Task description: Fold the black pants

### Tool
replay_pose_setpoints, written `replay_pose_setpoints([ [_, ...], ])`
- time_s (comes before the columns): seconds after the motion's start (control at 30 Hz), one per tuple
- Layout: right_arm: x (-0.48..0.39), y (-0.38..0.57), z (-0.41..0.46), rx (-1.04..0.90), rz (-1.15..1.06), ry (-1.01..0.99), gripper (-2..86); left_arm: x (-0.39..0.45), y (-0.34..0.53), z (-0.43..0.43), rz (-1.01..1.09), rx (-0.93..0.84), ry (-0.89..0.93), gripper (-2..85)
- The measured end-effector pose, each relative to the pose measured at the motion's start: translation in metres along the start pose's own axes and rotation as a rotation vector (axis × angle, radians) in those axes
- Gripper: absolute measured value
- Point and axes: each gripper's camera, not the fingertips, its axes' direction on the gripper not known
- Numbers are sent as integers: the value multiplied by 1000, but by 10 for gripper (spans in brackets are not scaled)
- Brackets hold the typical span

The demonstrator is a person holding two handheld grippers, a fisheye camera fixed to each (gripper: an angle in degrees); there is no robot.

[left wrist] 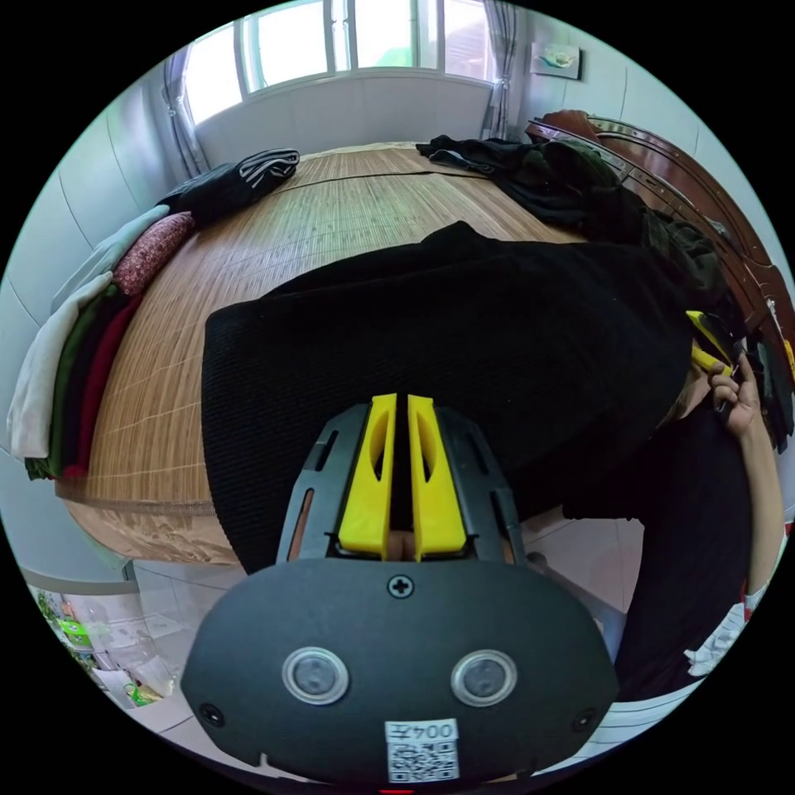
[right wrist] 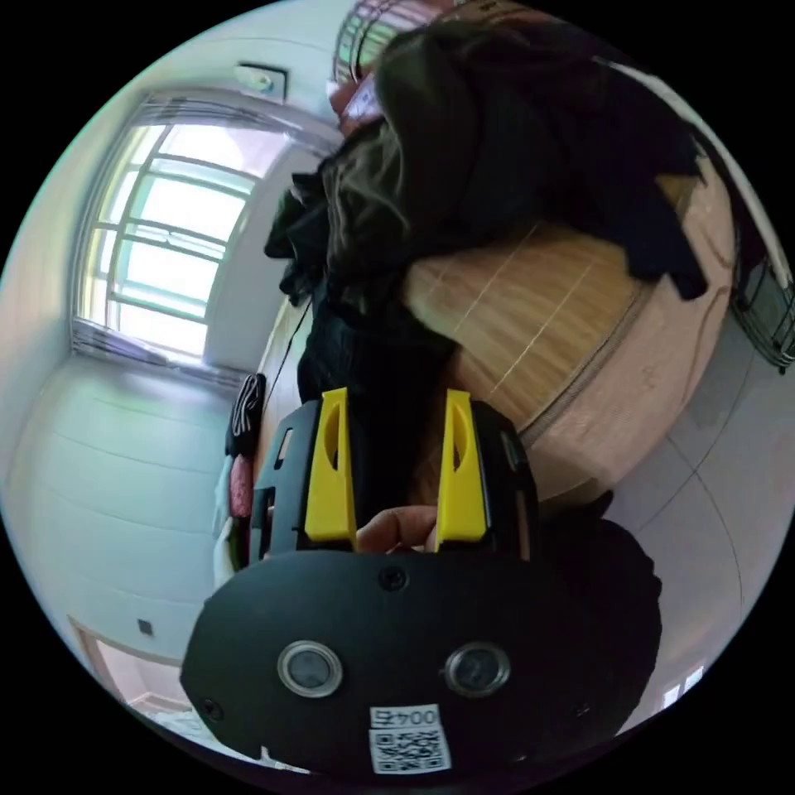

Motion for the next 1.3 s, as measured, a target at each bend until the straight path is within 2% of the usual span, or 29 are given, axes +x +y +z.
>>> replay_pose_setpoints([
  [0.07,-1,-6,16,-68,6,-120,109,5,-1,-3,-18,-6,4,33],
  [0.13,-22,1,6,20,-57,-81,92,11,-3,-6,-22,-14,0,33],
  [0.2,-92,28,-5,134,-374,98,85,19,-5,-8,-13,-24,-14,33],
  [0.27,-188,106,20,306,-906,481,81,28,-8,-13,-1,-36,-27,33],
  [0.33,-211,147,45,357,-1077,599,80,32,-10,-16,-10,-41,-21,33],
  [0.4,-214,146,57,322,-1028,639,79,35,-11,-20,-24,-44,-7,33],
  [0.5,-189,97,57,212,-728,653,85,44,-10,-27,-30,-38,0,33],
  [0.57,-146,55,52,85,-428,527,85,50,-10,-34,-40,-31,10,33],
  [0.6,-140,51,47,92,-392,476,85,52,-10,-35,-43,-29,14,33],
  [0.63,-138,53,34,155,-394,400,84,55,-9,-39,-51,-25,21,34],
  [0.7,-156,77,16,381,-456,449,53,60,-10,-44,-57,-21,27,34],
  [0.73,-172,95,14,481,-553,460,51,65,-10,-48,-61,-21,28,33],
  [0.77,-187,106,25,486,-659,416,43,69,-12,-52,-64,-22,28,33],
  [0.8,-192,108,34,455,-700,393,36,72,-13,-54,-67,-23,28,33],
  [0.87,-205,94,92,182,-726,361,10,81,-17,-63,-72,-31,29,33],
  [0.9,-202,86,108,108,-682,371,7,83,-18,-65,-73,-35,30,33],
  [0.97,-175,58,167,-181,-460,388,-2,93,-26,-74,-86,-57,33,32],
  [1.03,-187,59,162,-107,-451,320,-3,101,-32,-82,-88,-71,27,32],
  [1.13,-242,97,167,43,-673,426,2,117,-40,-95,-81,-83,13,31],
  [1.2,-266,118,202,-13,-787,551,16,125,-43,-103,-76,-84,9,31],
  [1.27,-277,123,271,-264,-791,672,37,134,-48,-114,-77,-86,12,30],
  [1.3,-283,125,279,-261,-804,685,38,136,-50,-117,-79,-86,15,30],
])
